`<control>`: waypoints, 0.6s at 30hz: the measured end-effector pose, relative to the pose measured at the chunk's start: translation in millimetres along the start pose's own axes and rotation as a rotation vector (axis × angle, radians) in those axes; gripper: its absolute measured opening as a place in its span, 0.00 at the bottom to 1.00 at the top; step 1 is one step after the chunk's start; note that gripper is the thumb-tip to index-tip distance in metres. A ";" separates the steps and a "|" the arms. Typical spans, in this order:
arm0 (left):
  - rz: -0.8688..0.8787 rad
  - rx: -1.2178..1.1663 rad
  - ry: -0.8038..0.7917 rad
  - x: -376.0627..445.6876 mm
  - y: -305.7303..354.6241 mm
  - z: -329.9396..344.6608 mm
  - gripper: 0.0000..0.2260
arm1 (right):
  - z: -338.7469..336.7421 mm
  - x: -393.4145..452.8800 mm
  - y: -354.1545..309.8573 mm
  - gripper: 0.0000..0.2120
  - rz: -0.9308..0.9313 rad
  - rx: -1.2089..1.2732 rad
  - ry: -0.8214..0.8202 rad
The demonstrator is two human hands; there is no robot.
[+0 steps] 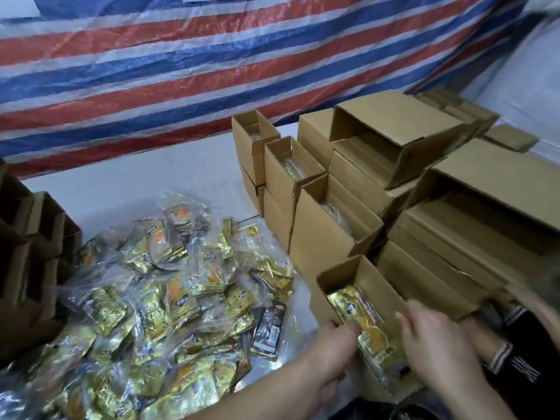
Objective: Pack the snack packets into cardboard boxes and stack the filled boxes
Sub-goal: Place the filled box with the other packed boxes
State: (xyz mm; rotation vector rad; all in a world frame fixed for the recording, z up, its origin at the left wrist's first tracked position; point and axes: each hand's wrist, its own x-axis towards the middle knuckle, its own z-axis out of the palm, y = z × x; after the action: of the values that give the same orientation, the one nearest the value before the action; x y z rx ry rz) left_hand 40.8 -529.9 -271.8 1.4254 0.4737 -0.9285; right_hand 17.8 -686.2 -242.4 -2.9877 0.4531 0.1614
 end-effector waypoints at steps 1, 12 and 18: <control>0.004 -0.004 -0.013 1.4 2.3 6.4 0.14 | -1.1 2.7 5.1 0.15 0.004 0.000 0.007; -0.014 0.014 -0.107 17.1 50.1 49.9 0.10 | -6.6 49.3 41.1 0.12 0.072 0.029 0.034; 0.029 0.022 -0.055 22.2 59.4 56.3 0.09 | -15.8 72.9 40.7 0.10 0.018 0.024 0.044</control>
State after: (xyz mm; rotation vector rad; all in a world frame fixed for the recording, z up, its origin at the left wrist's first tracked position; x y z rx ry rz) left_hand 86.0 -596.1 -244.2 1.4195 0.4016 -0.9503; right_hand 76.2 -747.9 -239.7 -2.9697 0.4829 0.0913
